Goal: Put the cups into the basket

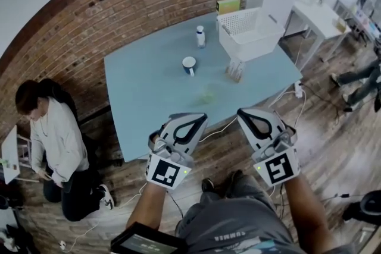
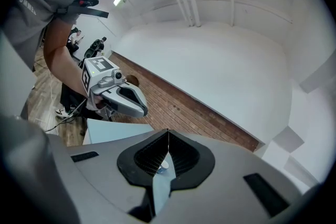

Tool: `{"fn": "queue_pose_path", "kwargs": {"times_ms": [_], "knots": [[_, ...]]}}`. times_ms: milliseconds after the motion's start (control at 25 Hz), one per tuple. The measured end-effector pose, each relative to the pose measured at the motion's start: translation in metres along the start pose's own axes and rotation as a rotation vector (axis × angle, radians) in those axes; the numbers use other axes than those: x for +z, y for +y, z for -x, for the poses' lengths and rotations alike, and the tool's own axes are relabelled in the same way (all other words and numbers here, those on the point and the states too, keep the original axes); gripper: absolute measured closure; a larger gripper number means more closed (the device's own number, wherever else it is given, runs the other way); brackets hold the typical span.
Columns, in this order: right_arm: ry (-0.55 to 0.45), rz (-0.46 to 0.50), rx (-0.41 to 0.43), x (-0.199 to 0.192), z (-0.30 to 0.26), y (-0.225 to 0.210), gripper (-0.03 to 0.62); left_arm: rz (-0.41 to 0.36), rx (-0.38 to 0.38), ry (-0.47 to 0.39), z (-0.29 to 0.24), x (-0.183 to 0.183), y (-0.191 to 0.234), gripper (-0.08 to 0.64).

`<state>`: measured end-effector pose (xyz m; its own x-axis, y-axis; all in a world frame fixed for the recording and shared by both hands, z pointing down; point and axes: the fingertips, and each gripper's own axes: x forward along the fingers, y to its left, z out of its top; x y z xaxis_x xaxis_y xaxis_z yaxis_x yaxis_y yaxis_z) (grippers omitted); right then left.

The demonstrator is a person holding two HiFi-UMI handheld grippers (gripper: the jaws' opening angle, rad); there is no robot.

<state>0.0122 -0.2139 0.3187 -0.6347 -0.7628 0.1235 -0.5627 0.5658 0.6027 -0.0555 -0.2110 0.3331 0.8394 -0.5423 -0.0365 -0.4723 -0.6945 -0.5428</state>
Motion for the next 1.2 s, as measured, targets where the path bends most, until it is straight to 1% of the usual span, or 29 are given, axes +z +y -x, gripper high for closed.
{"fn": "queue_pose_path", "kwargs": {"times_ms": [240,400,680,1000,1200], "knots": [[-0.013,-0.007,0.027,-0.021,-0.028,-0.019,0.581,0.013,0.015,0.036,-0.023,-0.023,0.017,0.56],[-0.041,-0.015,0.055,-0.032,-0.052,-0.036,0.581,0.025,0.042,0.071,-0.039,-0.039,0.036,0.56],[-0.078,-0.03,0.111,-0.063,-0.083,-0.069,0.581,0.035,0.09,0.133,-0.078,-0.069,0.059,0.56],[-0.103,-0.037,0.171,-0.097,-0.103,-0.093,0.581,0.056,0.134,0.191,-0.12,-0.104,0.066,0.56],[-0.083,-0.057,0.197,-0.117,-0.119,-0.093,0.581,0.073,0.116,0.22,-0.135,-0.124,0.063,0.56]]}}
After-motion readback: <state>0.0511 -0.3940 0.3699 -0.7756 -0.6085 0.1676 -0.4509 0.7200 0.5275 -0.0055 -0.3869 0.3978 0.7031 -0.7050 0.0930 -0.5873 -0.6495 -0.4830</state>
